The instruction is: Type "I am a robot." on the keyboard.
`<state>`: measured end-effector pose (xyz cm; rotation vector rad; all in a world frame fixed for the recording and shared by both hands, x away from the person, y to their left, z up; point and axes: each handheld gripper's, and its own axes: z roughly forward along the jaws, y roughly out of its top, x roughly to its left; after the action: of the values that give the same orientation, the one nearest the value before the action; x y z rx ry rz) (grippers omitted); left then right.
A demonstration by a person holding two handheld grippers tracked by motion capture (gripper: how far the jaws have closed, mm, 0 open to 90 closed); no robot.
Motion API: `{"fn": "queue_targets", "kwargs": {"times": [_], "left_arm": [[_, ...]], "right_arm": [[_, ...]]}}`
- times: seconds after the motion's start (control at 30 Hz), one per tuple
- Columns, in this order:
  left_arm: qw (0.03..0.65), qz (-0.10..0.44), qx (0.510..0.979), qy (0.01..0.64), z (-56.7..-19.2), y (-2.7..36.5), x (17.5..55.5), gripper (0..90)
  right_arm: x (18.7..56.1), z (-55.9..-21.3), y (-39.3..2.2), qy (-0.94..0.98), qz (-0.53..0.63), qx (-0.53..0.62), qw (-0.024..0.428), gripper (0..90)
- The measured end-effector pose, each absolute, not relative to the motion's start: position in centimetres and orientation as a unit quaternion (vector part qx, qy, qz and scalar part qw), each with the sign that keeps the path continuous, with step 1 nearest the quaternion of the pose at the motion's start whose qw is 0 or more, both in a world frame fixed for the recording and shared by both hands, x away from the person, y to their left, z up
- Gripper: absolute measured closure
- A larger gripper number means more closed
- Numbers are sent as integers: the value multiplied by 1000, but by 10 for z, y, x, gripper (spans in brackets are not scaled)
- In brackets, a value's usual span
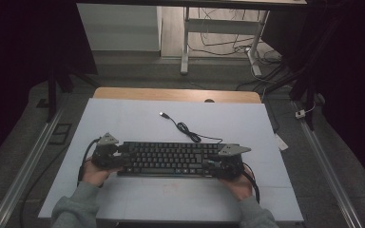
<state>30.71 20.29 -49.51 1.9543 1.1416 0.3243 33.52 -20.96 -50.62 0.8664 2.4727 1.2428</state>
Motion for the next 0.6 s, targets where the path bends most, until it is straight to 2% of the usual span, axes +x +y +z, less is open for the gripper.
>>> {"fn": "queue_targets", "kwargs": {"times": [0.17,0.6], "left_arm": [[414,123,781,450,-495,200,307,460],[420,116,787,436,-492,189,303,436]], "right_arm": [[335,-506,-210,846,424,298,123,506],[335,-505,-210,843,430,297,123,504]]}}
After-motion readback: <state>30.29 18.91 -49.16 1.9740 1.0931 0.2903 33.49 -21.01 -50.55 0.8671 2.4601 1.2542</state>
